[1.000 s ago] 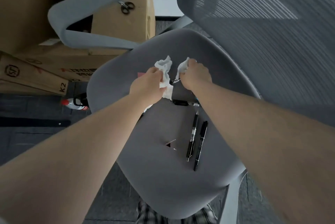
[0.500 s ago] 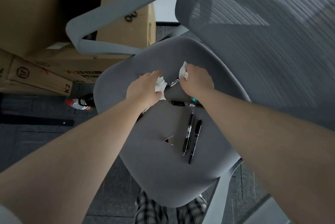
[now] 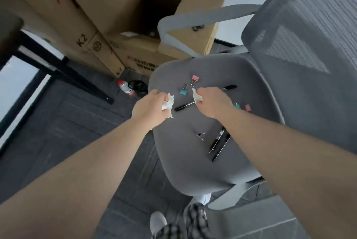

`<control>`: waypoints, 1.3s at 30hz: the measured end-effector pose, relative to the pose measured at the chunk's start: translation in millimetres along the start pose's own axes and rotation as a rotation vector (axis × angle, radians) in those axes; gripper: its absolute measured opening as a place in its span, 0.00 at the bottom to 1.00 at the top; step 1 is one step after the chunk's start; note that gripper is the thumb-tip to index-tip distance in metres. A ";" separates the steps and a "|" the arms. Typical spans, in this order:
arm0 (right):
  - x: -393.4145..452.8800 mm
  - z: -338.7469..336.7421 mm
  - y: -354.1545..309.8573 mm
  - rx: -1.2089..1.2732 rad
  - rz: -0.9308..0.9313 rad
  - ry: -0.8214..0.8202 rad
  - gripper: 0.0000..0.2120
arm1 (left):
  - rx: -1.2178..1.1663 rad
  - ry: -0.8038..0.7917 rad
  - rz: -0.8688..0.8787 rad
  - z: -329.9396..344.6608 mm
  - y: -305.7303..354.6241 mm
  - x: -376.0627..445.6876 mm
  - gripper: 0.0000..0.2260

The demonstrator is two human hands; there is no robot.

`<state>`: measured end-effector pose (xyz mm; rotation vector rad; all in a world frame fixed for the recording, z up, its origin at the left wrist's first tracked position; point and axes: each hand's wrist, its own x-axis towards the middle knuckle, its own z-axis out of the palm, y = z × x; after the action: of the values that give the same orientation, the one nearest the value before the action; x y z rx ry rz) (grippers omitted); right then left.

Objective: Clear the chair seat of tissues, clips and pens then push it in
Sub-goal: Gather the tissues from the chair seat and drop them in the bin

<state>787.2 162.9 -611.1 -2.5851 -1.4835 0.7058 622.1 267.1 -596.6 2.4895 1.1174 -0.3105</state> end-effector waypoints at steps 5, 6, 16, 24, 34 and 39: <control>-30.1 28.0 -68.6 -0.112 -0.113 -0.075 0.16 | -0.014 0.010 -0.119 11.2 -65.2 -74.3 0.13; -37.2 32.9 -82.5 -0.136 -0.147 -0.090 0.15 | -0.022 0.013 -0.149 13.2 -78.9 -89.4 0.14; -149.9 105.4 -261.8 -0.335 -0.341 -0.213 0.12 | -0.157 0.096 -0.384 35.3 -223.5 -302.7 0.13; -314.8 184.9 -490.4 -0.323 -0.673 -0.270 0.14 | -0.203 0.103 -0.624 52.2 -358.4 -549.9 0.14; -448.5 308.9 -673.5 -0.418 -0.963 -0.438 0.13 | -0.386 0.202 -1.009 118.9 -470.2 -760.0 0.14; -483.1 377.6 -749.6 -0.459 -1.047 -0.545 0.07 | -0.478 0.228 -1.156 148.3 -521.0 -814.1 0.14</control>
<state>-177.8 96.8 -561.4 -1.3777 -3.0238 0.9737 -311.0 -24.7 -577.6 1.2705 2.3000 -0.0308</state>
